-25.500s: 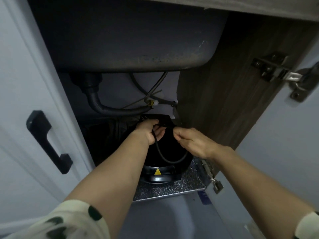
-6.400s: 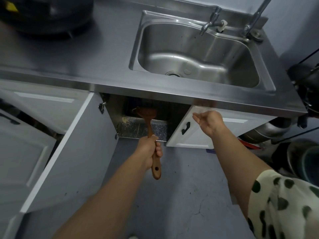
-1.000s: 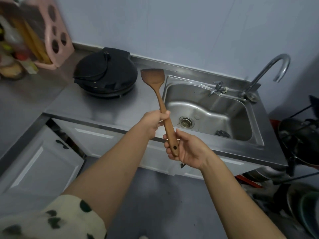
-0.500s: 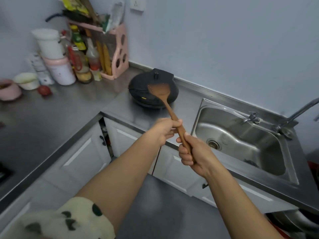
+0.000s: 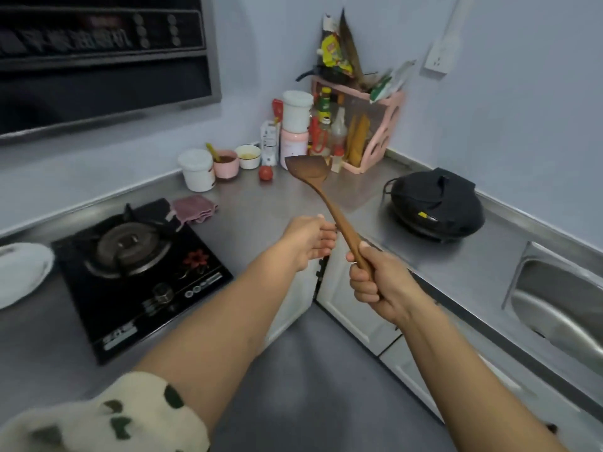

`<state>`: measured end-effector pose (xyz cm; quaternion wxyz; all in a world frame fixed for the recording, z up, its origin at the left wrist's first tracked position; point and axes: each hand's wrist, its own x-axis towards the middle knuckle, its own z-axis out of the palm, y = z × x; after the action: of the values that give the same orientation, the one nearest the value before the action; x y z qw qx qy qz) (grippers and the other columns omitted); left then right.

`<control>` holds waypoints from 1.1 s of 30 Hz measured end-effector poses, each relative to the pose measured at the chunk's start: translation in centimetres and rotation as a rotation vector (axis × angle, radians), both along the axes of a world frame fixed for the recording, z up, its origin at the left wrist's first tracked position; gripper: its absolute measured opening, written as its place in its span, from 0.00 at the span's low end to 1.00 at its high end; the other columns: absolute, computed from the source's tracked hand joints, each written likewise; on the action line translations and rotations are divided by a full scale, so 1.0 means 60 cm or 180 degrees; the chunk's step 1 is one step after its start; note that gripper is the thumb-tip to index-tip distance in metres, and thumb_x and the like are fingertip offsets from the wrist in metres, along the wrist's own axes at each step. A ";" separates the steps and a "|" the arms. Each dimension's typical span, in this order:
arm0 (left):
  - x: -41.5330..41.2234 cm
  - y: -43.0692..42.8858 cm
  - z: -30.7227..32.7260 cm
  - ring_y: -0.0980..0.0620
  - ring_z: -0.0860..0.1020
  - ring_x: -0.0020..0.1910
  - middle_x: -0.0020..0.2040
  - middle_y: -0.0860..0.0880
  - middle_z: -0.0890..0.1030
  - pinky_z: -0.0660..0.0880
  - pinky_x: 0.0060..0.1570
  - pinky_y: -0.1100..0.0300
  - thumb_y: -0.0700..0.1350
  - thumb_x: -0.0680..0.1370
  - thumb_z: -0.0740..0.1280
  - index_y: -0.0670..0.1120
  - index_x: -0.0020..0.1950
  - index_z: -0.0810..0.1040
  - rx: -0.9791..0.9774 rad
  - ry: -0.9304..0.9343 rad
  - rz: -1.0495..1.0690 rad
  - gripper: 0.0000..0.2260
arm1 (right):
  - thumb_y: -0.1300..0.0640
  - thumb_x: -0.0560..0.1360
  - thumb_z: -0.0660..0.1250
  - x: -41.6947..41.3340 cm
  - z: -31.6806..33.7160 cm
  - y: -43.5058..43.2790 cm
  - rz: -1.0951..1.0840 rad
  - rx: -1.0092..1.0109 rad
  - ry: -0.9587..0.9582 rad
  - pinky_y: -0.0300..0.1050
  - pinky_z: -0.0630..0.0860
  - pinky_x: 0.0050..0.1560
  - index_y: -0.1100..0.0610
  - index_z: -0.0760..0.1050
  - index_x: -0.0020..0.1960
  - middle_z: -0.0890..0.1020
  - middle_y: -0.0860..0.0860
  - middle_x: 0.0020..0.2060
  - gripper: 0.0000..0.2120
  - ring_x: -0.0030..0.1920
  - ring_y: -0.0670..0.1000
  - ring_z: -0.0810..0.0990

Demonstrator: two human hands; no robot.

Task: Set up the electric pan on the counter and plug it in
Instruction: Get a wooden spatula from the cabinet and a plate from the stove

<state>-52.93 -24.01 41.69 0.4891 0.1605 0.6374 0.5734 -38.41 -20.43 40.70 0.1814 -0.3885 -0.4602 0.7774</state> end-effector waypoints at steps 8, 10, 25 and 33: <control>-0.200 -0.225 0.010 0.54 0.69 0.27 0.32 0.48 0.74 0.67 0.28 0.64 0.46 0.83 0.55 0.43 0.43 0.76 -0.0136 0.0268 0.0776 0.14 | 0.51 0.82 0.51 -0.237 0.005 -0.147 0.0567 -0.0122 0.0238 0.29 0.53 0.15 0.58 0.67 0.42 0.64 0.48 0.19 0.15 0.15 0.43 0.57; -0.234 -0.273 0.007 0.54 0.68 0.27 0.32 0.48 0.74 0.65 0.27 0.64 0.46 0.83 0.55 0.42 0.44 0.76 -0.0138 0.0280 0.0987 0.14 | 0.50 0.82 0.51 -0.281 0.003 -0.181 0.0751 -0.0166 0.0231 0.29 0.53 0.15 0.58 0.67 0.42 0.64 0.48 0.19 0.16 0.15 0.43 0.57; -0.423 -0.522 -0.108 0.55 0.71 0.26 0.30 0.48 0.74 0.69 0.19 0.68 0.43 0.82 0.58 0.41 0.41 0.77 -0.0192 -0.0465 0.2647 0.14 | 0.50 0.83 0.49 -0.460 -0.036 -0.306 0.1688 -0.0264 0.0084 0.31 0.54 0.14 0.57 0.68 0.41 0.64 0.47 0.19 0.17 0.15 0.43 0.57; -0.545 -0.553 -0.231 0.50 0.75 0.33 0.36 0.43 0.75 0.76 0.31 0.60 0.37 0.81 0.56 0.37 0.52 0.74 -0.0200 -0.1118 0.3253 0.08 | 0.51 0.82 0.51 -0.518 -0.092 -0.298 0.1566 -0.0260 -0.0091 0.32 0.56 0.14 0.58 0.69 0.42 0.66 0.48 0.20 0.16 0.16 0.44 0.58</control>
<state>-85.60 -57.21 27.84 0.2517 -0.2829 0.5597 0.7371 -69.47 -38.33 35.18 -0.0356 -0.2829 -0.5116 0.8105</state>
